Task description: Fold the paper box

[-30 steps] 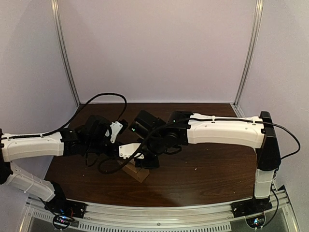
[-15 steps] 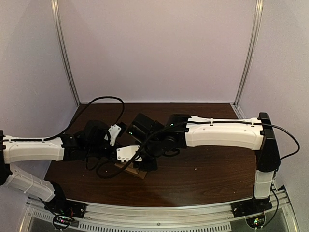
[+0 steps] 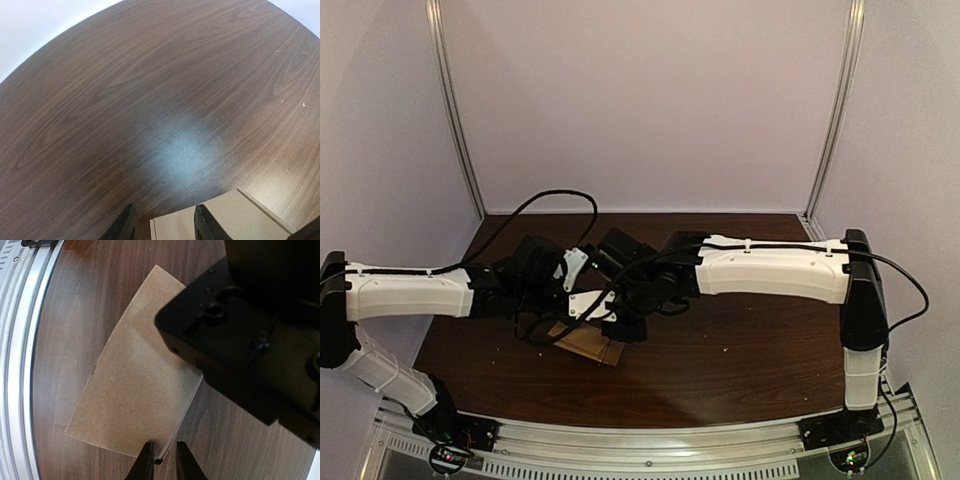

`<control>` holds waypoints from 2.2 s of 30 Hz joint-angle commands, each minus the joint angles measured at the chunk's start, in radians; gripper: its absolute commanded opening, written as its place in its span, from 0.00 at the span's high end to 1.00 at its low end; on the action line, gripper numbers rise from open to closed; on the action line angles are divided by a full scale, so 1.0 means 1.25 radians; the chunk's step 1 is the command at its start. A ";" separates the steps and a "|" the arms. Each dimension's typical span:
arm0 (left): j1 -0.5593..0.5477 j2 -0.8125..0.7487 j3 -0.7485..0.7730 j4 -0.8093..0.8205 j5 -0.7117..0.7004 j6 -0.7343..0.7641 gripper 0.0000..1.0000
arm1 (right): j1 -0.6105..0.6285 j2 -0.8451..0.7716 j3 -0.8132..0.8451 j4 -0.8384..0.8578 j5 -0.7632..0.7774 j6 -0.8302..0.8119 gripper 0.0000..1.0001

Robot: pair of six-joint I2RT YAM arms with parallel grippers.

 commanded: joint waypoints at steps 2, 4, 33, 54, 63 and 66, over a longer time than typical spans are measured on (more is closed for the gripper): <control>-0.002 -0.031 0.038 -0.017 -0.040 0.021 0.58 | -0.027 0.024 0.001 -0.013 0.003 0.019 0.83; -0.002 -0.048 0.027 -0.027 -0.045 0.014 0.58 | -0.031 0.019 -0.008 -0.007 0.002 0.021 0.83; -0.003 -0.369 -0.199 -0.067 -0.028 -0.090 0.61 | -0.028 -0.039 0.080 -0.102 -0.131 0.029 0.60; 0.010 -0.326 -0.166 -0.105 -0.147 -0.164 0.51 | 0.000 0.048 0.124 -0.044 -0.020 0.072 0.61; 0.066 -0.251 -0.058 -0.099 -0.113 -0.181 0.50 | 0.009 0.038 0.077 -0.015 0.026 0.052 0.73; 0.066 -0.211 -0.047 -0.057 -0.058 -0.199 0.51 | 0.021 0.023 0.040 0.018 0.062 0.034 0.76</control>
